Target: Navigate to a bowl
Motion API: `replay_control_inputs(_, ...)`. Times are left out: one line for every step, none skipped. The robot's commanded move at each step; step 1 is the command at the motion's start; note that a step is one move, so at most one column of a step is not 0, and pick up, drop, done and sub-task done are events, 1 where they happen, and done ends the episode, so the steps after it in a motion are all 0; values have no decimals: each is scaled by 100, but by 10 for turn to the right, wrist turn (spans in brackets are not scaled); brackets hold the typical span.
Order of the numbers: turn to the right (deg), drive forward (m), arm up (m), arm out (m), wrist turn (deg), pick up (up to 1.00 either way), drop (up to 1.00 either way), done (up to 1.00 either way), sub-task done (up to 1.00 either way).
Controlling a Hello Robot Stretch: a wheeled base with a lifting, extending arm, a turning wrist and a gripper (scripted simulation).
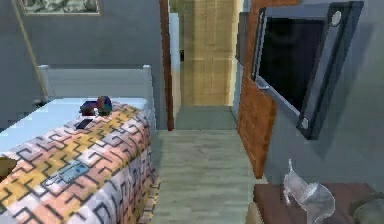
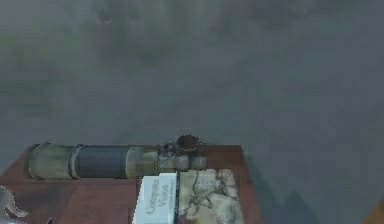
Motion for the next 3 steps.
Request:
replay_control_inputs(0,100,0,0,0,0,0,0,0)
replay_control_inputs(0,100,0,0,0,0,0,0,0)
replay_control_inputs(0,25,0,0,0,0,0,0,0)
